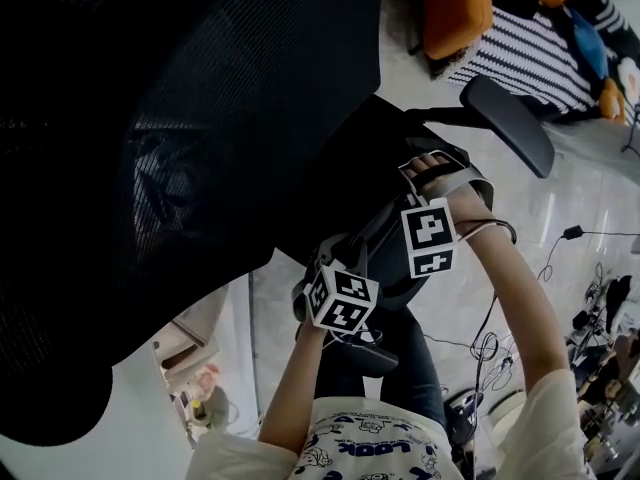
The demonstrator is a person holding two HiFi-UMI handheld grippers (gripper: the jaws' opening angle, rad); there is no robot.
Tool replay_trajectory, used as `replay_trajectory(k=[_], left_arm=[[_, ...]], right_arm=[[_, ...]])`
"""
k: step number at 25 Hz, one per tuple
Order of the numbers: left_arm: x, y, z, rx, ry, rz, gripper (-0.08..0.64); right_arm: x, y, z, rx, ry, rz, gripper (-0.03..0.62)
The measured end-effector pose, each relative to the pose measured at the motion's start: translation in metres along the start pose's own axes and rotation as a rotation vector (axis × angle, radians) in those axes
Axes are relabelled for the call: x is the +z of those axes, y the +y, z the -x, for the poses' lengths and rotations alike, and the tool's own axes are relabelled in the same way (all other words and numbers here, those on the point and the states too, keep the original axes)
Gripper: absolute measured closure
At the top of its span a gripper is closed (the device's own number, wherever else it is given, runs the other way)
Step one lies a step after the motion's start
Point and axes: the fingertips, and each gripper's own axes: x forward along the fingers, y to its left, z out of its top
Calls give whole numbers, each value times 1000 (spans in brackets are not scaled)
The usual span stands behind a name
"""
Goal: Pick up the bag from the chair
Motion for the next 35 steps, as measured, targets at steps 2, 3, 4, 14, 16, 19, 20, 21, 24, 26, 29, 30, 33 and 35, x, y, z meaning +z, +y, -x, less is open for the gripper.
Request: replay_trajectory(k=[2,3,4,14,16,19,20,21,24,26,29,30,33,35], left_arm=[[2,-1,1,-5,-3,0,495],[2,-2,1,-7,-4,2,495],[2,-3,0,-10,-4,4,495],[0,-7,2,-32,-16,78,518],[0,-10,4,-38,-18,75,520],[0,-11,6,-35,-22,59,522],[0,-12,8,-32,-22,58,522],[0,-14,10,-27,-21,58,522],[-1,-16,19,2,-15,40,522],[-1,-16,25,21,-14,18,523],[-2,-18,39,35,-17,-14,522],[-2,-18,45,42,-18,-27,522],[2,-18,63,76,-27,-69,522],[5,-23,79,93,-31,-88,522]], right_arm=[[-4,3,-3,21,21,22,374],[-5,5,-4,23,25,23,377],[-6,6,-5,17,25,19,383],[-9,14,-1,-20,7,-6,497],[-9,17,0,-23,7,3,503],[-9,18,3,-40,11,18,511],[-8,18,5,-46,10,19,512],[-7,19,7,-50,8,18,514],[-5,26,18,-48,8,10,520],[-4,33,25,-48,11,4,525],[2,43,37,-47,3,-20,528],[4,45,42,-49,-2,-30,529],[11,49,60,-61,-15,-51,531],[16,52,75,-71,-28,-57,531]])
